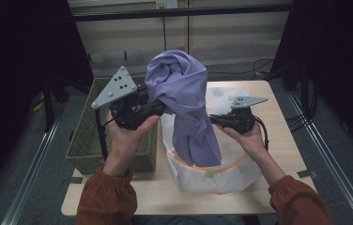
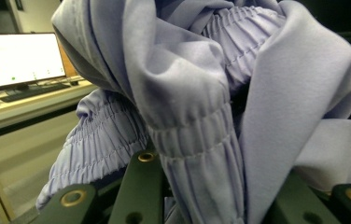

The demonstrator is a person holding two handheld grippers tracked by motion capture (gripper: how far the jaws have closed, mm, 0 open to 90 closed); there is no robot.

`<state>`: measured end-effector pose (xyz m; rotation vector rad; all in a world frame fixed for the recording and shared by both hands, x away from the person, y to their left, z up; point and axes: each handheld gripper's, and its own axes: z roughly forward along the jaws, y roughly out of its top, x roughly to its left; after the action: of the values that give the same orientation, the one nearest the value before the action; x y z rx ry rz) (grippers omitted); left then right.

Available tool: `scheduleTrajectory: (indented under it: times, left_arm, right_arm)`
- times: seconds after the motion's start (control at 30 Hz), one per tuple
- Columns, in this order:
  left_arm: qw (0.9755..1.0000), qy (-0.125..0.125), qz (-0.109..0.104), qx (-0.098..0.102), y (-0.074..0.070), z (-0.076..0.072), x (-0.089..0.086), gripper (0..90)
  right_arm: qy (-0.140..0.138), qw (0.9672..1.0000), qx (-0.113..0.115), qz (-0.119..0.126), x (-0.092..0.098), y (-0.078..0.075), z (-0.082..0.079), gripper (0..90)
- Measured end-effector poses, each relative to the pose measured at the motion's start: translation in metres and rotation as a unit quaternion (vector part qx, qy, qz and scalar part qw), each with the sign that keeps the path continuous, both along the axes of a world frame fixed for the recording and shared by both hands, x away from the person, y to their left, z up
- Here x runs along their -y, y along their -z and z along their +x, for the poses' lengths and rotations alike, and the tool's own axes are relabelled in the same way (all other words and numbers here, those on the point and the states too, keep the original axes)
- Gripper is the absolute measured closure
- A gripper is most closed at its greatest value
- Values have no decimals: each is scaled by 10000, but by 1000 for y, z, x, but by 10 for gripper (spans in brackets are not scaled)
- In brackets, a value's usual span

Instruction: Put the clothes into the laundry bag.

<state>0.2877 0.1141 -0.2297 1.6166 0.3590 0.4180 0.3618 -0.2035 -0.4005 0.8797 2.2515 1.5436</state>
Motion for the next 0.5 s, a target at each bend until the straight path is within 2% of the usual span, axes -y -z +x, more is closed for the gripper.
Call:
scheduleTrajectory:
  times: [0.03, 0.1, 0.17, 0.23, 0.33, 0.47, 0.5]
  left_arm:
    - [10000, 5, -39, -58, 2, 0, 3, 746]
    - [9999, 85, 112, -84, 7, 1, 11, 746]
    - [9997, 126, 141, -140, 11, 2, 17, 745]
    - [9995, 161, 236, -115, 15, 5, 21, 745]
    - [9992, 113, 342, -148, 21, 8, 27, 745]
    - [9979, 74, 619, -177, 28, 15, 30, 745]
    - [9979, 103, 602, -230, 31, 17, 30, 745]
  right_arm:
    - [-4, 10000, 3, 0, 0, 0, 0, 896]
    - [-22, 10000, -1, 8, 0, 0, 0, 896]
    - [-21, 10000, -22, -3, 0, 1, 0, 896]
    - [-40, 10000, -20, -2, -1, 0, 0, 897]
    - [-44, 10000, 2, -11, -1, 0, 0, 897]
    - [-39, 10000, -10, -1, 0, 1, 0, 897]
    - [-19, 10000, -19, -1, 0, 1, 0, 897]
